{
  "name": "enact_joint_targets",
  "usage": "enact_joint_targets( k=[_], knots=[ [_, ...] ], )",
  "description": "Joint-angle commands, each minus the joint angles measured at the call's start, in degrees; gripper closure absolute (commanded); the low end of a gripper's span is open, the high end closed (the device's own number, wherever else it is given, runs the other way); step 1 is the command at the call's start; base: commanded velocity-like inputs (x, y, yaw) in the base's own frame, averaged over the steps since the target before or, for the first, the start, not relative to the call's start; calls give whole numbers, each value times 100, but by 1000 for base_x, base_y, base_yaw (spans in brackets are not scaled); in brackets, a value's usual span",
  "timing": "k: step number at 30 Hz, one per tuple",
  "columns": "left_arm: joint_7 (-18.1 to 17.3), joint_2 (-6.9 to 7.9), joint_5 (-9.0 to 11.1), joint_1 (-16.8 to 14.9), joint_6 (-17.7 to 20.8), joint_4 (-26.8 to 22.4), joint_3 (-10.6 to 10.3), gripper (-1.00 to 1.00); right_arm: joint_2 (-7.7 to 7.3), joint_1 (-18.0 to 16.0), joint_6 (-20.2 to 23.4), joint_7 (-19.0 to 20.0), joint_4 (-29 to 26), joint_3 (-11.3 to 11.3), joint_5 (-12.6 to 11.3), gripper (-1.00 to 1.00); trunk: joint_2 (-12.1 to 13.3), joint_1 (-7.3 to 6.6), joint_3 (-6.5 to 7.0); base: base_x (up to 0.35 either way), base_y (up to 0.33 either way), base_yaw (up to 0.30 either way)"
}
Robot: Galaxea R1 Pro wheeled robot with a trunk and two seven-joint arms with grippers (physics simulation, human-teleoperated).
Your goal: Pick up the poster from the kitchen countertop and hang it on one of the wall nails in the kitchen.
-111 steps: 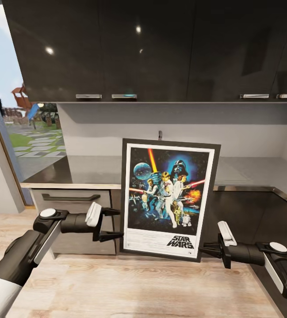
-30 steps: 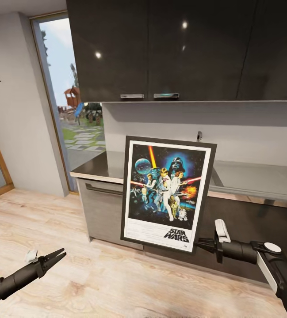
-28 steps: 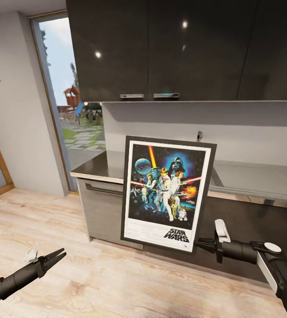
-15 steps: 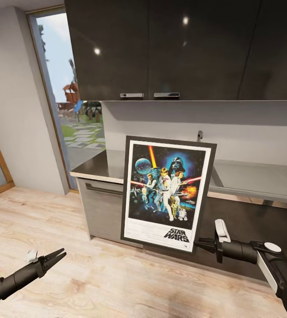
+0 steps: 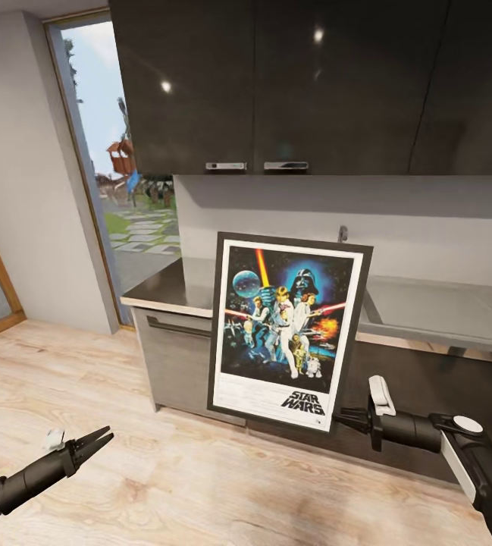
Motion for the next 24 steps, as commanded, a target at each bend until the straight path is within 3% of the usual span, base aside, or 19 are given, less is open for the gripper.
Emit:
enact_joint_targets(
  k=[1,24],
  knots=[
    [-11,5,13,-5,-38,5,-5,-100,-1,-4,75,30,1,-2,-24,100,37,-22,11,0,0,0],
    [-10,1,13,-5,-33,5,-13,-100,-1,-4,79,30,1,14,-18,100,960,-528,242,0,0,0]
  ],
)
